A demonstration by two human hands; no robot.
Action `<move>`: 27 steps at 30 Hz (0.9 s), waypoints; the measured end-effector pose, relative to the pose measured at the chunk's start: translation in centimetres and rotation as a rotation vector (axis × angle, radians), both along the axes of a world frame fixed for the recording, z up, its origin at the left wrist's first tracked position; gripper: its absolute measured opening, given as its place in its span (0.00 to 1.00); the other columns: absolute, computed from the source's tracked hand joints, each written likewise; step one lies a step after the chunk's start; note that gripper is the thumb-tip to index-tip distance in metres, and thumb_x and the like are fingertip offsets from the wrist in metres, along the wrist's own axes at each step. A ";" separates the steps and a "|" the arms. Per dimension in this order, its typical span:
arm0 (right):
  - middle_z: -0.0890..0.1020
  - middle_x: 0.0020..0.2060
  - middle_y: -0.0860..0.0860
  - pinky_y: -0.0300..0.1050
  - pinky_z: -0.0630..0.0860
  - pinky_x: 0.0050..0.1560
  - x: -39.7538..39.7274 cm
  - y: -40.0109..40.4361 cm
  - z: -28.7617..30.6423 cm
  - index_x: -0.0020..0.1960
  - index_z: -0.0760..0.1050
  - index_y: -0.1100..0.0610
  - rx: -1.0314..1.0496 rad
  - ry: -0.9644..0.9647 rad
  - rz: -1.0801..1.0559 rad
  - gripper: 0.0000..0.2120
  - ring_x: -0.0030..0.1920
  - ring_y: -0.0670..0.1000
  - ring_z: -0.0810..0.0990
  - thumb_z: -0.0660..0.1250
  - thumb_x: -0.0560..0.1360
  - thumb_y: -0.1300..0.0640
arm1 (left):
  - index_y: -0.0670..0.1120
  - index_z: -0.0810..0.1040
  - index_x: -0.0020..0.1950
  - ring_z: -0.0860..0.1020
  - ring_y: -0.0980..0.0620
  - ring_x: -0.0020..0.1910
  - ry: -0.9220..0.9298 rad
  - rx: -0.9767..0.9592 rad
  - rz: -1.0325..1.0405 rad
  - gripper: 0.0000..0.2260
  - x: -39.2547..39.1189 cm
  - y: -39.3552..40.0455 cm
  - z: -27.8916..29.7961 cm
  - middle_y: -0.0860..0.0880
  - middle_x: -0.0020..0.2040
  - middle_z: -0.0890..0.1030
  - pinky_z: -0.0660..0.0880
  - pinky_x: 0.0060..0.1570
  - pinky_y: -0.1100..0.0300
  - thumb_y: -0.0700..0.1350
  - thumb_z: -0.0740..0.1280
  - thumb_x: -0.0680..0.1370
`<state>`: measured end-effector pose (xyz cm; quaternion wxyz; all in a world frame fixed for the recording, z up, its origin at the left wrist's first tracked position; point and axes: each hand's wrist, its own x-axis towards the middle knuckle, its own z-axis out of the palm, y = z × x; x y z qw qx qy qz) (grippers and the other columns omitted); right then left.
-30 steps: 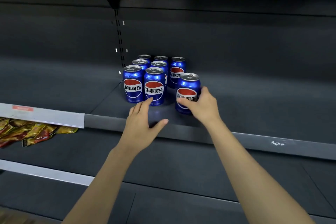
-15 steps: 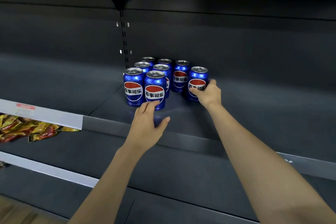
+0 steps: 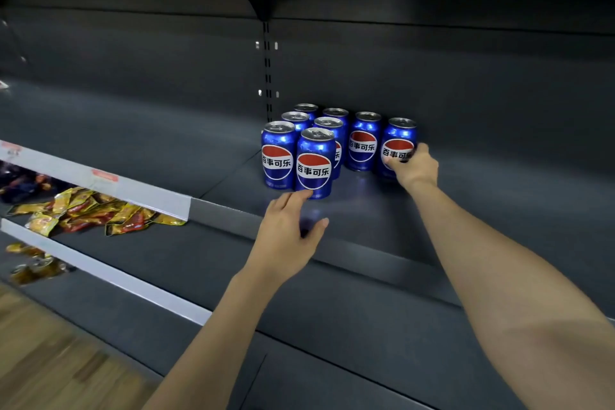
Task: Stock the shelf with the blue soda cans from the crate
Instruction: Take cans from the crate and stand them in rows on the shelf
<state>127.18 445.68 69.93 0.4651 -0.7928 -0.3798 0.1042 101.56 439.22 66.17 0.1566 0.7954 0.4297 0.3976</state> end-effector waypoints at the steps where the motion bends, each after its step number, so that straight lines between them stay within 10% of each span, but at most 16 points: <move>1: 0.76 0.61 0.59 0.47 0.72 0.55 0.0 0.1 0.0 0.65 0.66 0.61 -0.003 0.001 -0.004 0.27 0.61 0.59 0.75 0.73 0.72 0.52 | 0.46 0.69 0.69 0.68 0.52 0.64 0.006 0.002 0.009 0.23 -0.2 -0.2 -0.1 0.52 0.64 0.73 0.61 0.57 0.68 0.48 0.68 0.76; 18: 0.71 0.65 0.65 0.52 0.70 0.61 -1.5 -0.5 0.1 0.67 0.61 0.65 -0.026 -0.094 -0.090 0.28 0.65 0.64 0.71 0.71 0.73 0.59 | 0.44 0.71 0.68 0.70 0.49 0.62 0.108 0.069 0.029 0.22 -2.0 -3.6 -0.5 0.48 0.63 0.74 0.66 0.62 0.62 0.49 0.68 0.76; 27: 0.57 0.72 0.63 0.51 0.72 0.53 -2.8 -1.0 -1.6 0.76 0.55 0.51 -0.002 -0.400 0.016 0.32 0.53 0.64 0.75 0.60 0.76 0.68 | 0.45 0.71 0.68 0.67 0.53 0.63 0.070 0.044 -0.031 0.21 0.0 -4.1 -1.1 0.51 0.63 0.73 0.61 0.60 0.70 0.49 0.67 0.76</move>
